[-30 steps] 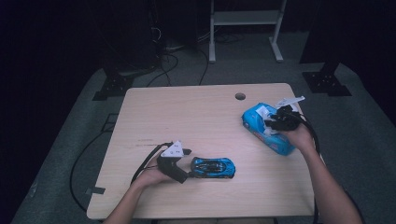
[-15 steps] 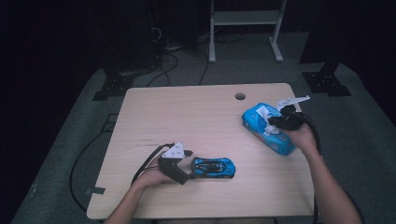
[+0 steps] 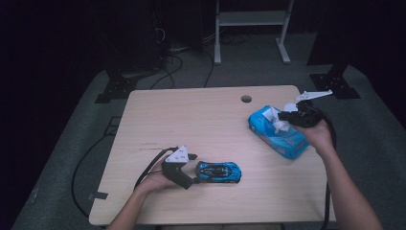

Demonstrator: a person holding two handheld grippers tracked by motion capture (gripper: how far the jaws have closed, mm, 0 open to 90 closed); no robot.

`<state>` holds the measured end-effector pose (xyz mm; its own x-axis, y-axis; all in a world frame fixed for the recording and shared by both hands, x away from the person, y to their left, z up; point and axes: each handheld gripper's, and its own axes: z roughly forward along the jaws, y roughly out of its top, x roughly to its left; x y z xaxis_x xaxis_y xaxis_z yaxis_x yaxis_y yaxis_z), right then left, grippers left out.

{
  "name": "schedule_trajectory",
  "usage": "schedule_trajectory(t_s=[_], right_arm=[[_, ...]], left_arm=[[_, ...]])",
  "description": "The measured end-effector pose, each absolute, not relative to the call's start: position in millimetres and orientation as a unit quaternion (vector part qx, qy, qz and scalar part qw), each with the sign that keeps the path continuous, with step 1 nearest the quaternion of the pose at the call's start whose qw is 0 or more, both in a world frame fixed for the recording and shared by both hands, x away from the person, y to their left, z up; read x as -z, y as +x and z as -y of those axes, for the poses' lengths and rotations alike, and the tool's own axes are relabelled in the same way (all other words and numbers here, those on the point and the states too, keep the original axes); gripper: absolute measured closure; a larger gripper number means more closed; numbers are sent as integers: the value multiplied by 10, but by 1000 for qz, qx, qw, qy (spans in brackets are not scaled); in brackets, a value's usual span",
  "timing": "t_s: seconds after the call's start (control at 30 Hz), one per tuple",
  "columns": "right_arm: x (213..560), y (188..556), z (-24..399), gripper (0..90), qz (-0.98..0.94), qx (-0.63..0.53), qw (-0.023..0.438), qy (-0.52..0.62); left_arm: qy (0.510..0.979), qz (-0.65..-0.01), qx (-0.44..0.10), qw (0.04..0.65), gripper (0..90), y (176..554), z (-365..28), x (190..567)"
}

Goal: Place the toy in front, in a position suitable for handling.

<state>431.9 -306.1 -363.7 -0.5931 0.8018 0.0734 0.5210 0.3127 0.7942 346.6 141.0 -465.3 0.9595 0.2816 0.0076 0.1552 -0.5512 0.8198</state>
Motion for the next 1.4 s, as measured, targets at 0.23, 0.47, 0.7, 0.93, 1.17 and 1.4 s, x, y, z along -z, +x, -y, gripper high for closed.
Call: schedule_trajectory(t_s=[0.23,0.47,0.7,0.93,1.17,1.4], right_arm=[[3287,4156,2952,844,-790,-443,185,381],[3155,3860,2686,843,-803,-475,177,315],[3349,3550,2343,843,-818,-499,132,256],[3723,3354,1963,842,-841,-495,74,208],[4124,3296,1670,838,-863,-474,16,177],[4378,3341,1559,783,-881,-446,5,159]], left_arm=[[876,-125,-74,460,98,3467,-1418,4642],[874,-127,-76,463,98,3461,-1415,4635],[875,-119,-81,463,98,3452,-1382,4635],[882,-105,-76,453,101,3471,-1313,4646],[893,-93,-74,434,98,3467,-1192,4710],[900,-94,-62,420,136,3511,-1170,4759]])
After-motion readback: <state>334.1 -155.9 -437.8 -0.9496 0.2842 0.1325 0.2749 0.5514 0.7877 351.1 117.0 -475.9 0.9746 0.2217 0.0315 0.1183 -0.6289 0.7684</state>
